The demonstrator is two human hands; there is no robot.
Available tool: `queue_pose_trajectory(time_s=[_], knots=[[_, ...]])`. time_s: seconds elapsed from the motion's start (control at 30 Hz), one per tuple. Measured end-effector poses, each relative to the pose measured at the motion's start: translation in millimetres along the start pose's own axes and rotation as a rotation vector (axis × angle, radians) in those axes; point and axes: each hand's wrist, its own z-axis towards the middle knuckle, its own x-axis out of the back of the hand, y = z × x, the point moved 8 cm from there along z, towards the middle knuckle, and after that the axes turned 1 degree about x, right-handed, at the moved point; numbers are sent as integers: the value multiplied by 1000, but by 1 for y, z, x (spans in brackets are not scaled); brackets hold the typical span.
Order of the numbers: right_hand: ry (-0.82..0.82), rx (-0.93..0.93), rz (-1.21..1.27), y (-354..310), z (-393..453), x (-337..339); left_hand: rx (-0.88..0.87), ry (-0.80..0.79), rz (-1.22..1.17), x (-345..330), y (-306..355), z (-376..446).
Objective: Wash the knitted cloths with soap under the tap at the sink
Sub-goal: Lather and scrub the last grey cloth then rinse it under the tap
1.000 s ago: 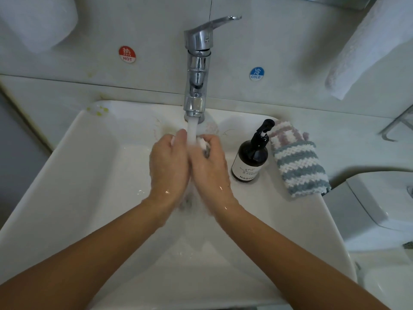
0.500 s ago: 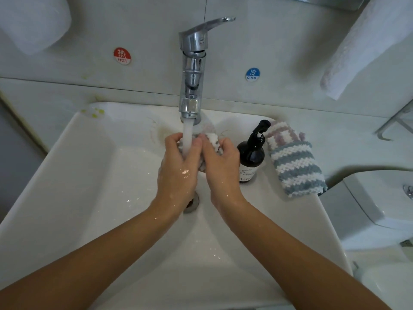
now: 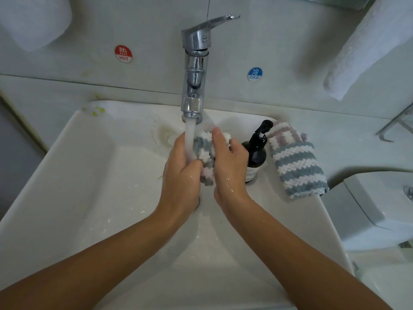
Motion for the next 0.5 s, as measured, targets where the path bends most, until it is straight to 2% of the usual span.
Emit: queue_pose_trajectory(time_s=[0.1,0.2,0.37,0.5], knots=[[-42,31,-4,-1,-4,-4,-21,64,79,5,-1,1],[-152,67,-35,-5,-9,-13,-81,168,178,13,1,3],[-348,63,-136,-3,-22,-35,-18,326,75,32,-3,8],[-353,66,-234,0,-24,-36,-36,381,56,41,2,10]])
